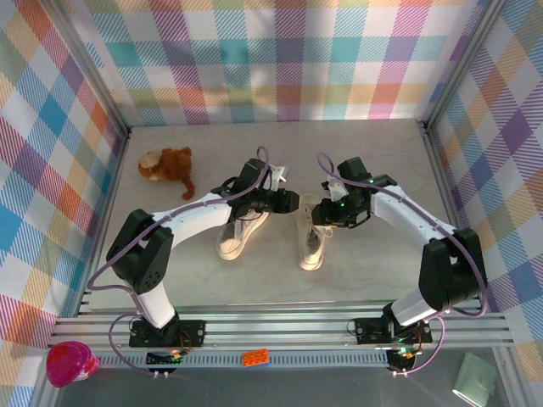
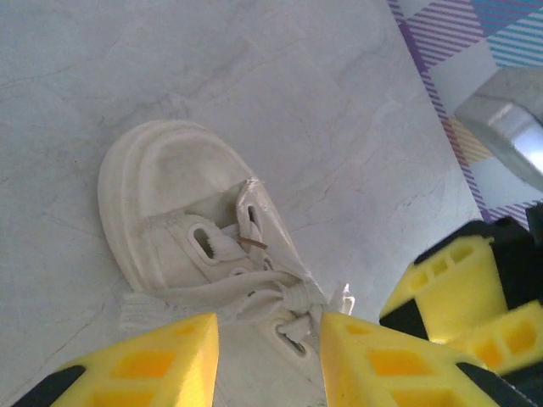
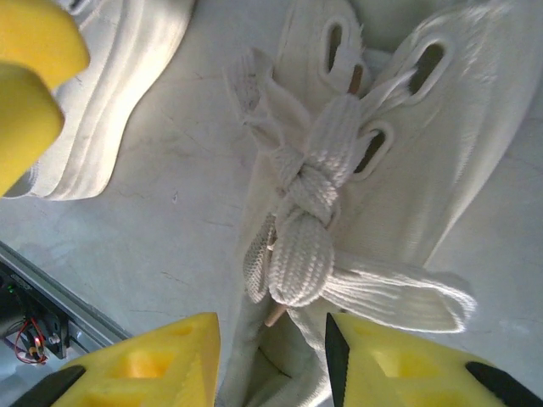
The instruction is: Tie the shoes
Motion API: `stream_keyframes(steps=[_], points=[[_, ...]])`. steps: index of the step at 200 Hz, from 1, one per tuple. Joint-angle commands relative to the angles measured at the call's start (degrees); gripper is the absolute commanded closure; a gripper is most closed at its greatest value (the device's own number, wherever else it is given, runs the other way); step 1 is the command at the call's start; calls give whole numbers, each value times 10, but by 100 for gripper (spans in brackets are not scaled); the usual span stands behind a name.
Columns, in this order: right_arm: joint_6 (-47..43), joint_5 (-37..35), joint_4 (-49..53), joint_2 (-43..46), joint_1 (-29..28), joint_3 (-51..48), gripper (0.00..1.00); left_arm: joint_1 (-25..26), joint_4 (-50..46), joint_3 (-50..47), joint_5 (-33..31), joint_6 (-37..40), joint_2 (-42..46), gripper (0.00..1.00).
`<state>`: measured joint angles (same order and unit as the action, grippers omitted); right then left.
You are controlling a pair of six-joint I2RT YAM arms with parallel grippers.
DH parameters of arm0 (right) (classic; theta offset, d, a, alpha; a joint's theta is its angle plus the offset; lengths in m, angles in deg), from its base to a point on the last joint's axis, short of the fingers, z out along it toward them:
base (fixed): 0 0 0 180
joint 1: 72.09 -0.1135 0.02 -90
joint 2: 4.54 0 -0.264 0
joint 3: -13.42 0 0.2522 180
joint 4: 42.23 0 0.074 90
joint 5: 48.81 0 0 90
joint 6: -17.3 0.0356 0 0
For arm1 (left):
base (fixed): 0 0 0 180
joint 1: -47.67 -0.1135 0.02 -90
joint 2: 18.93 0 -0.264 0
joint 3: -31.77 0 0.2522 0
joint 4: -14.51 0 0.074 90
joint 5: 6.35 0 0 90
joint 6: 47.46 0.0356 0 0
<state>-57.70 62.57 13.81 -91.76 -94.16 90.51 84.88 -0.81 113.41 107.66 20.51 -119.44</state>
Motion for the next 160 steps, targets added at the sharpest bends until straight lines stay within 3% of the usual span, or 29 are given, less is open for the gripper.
stream_keyframes(steps=[1,65,113,160], points=[[38,-15,-16,-14,-5,-8,62,-7,-12,30,29,0,-22,63],[43,-8,-35,-53,-16,-3,67,-12,-15,62,45,1,-59,63],[16,-39,-33,-33,-27,-11,95,-13,-56,122,78,0,-110,59],[-36,-26,-58,-10,-32,-38,100,-10,-89,167,109,-4,-153,57]])
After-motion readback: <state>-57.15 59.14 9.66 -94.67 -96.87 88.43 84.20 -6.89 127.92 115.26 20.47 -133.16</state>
